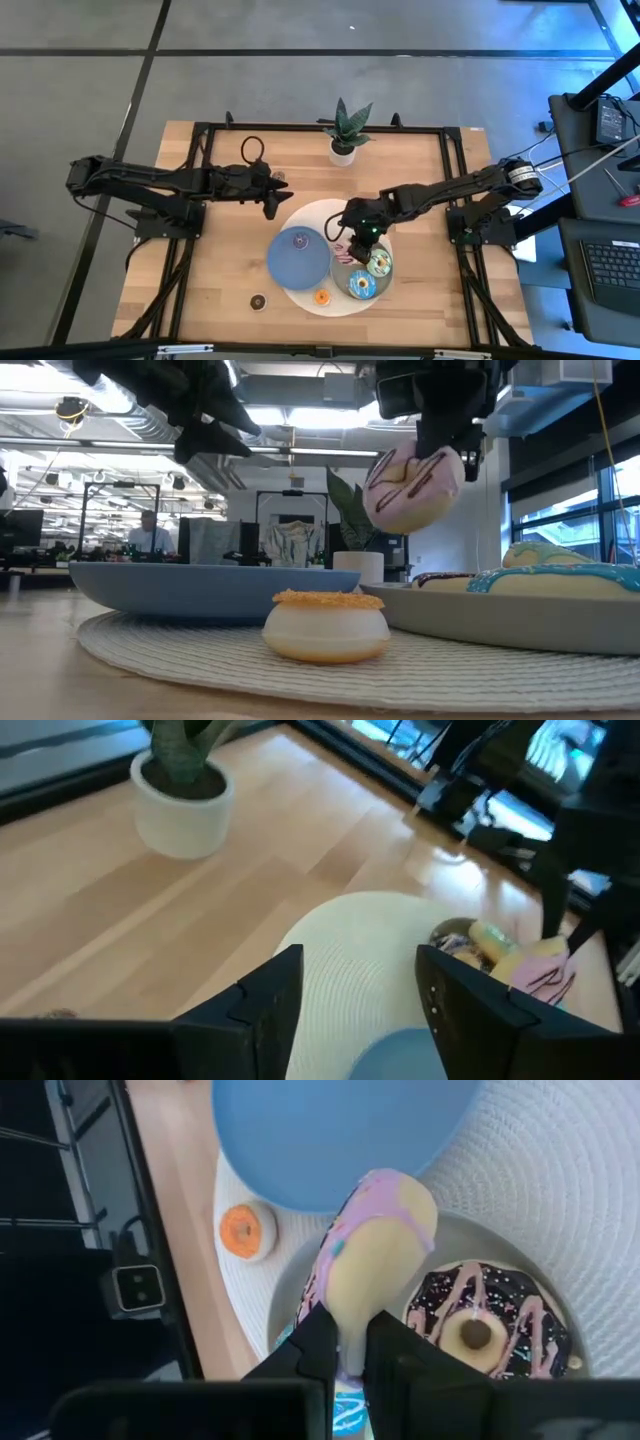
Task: Pick & Place donuts
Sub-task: Put the big purple donut on the gray plate
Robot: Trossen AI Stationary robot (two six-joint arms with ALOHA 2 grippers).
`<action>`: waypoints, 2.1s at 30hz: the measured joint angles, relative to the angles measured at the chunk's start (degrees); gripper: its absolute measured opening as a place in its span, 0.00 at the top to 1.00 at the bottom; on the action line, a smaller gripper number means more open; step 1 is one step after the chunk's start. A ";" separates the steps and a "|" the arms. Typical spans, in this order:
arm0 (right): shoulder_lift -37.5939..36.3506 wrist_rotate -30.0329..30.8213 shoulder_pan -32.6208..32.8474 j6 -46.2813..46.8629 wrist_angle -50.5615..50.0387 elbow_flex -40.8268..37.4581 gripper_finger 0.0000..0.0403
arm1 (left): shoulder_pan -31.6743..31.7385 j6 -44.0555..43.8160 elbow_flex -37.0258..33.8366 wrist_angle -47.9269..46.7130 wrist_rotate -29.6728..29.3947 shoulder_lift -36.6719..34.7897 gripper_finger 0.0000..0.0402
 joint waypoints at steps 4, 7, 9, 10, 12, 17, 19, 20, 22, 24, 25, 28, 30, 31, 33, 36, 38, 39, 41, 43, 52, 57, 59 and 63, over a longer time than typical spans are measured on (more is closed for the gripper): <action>2.36 0.00 1.51 0.08 0.00 -0.01 0.90 | 0.00 -0.09 -0.02 -0.36 1.52 0.19 0.53; 4.42 -0.20 3.33 0.78 1.17 0.00 0.89 | 0.00 -0.08 -0.02 -0.69 1.65 0.20 0.53; 5.72 -0.65 4.62 1.93 3.00 0.00 0.89 | 0.00 0.71 -0.02 -1.38 1.65 0.20 0.53; 6.36 -0.66 5.06 2.44 4.24 -0.01 0.89 | 0.00 1.61 -0.02 -1.91 1.64 0.20 0.53; 7.32 -0.93 5.53 4.06 5.62 -0.01 0.89 | 0.00 3.42 -0.02 -2.33 1.66 0.20 0.53; 9.01 0.53 5.53 9.20 6.07 -0.01 0.89 | 0.00 4.07 -0.02 -2.44 1.65 0.20 0.53; 9.19 2.96 5.57 10.66 5.97 0.00 0.89 | 0.00 4.66 -0.02 -2.46 1.65 0.20 0.53; 9.25 4.41 5.59 11.15 6.11 0.01 0.89 | 0.00 4.89 -0.02 -2.46 1.65 0.20 0.53; 9.37 5.80 5.57 12.31 5.46 0.01 0.89 | 0.00 4.91 -0.02 -2.49 1.65 0.20 0.53; 9.39 5.86 5.54 12.23 5.43 0.01 0.89 | 0.00 5.18 -0.02 -2.52 1.61 0.20 0.53; 9.39 5.85 5.52 11.96 5.47 0.01 0.89 | 0.00 5.49 -0.02 -2.55 1.63 0.20 0.53; 9.38 4.68 5.55 9.58 5.47 0.01 0.89 | 0.00 6.69 -0.02 -2.70 1.63 0.20 0.53; 9.39 4.56 5.57 9.47 5.35 0.01 0.89 | 0.00 6.99 -0.02 -2.72 1.63 0.20 0.53; 9.37 4.54 5.57 9.57 5.27 0.01 0.89 | 0.00 6.98 -0.02 -2.72 1.63 0.20 0.53; 9.37 4.52 5.57 10.03 5.26 0.01 0.88 | 0.00 7.02 -0.02 -2.72 1.63 0.20 0.53; 9.38 4.50 5.54 10.87 5.09 0.01 0.83 | 0.00 7.05 -0.02 -2.77 1.63 0.20 0.53; 9.38 4.48 5.54 11.24 4.71 0.01 0.79 | 0.00 7.69 -0.02 -2.82 1.63 0.20 0.53; 9.37 4.47 5.55 11.53 4.56 0.01 0.77 | 0.00 8.05 -0.02 -2.86 1.63 0.20 0.53; 9.37 4.41 5.55 12.31 3.81 0.01 0.72 | 0.00 8.48 -0.02 -2.90 1.63 0.20 0.53; 9.37 4.41 5.55 12.66 2.64 0.01 0.67 | 0.00 8.52 -0.02 -2.90 1.63 0.20 0.53; 9.32 4.46 5.31 15.37 -1.13 0.01 0.57 | 0.00 9.42 -0.02 -2.90 1.63 0.20 0.53; 9.32 4.41 5.28 15.69 -1.13 0.01 0.57 | 0.00 9.42 -0.02 -2.97 1.63 0.20 0.53; 9.32 3.73 5.26 15.69 -1.14 0.01 0.58 | 0.00 9.42 -0.02 -3.28 1.63 0.20 0.53; 9.32 2.36 5.22 15.59 -1.77 0.01 0.57 | 0.00 9.48 -0.02 -4.64 0.67 0.20 0.54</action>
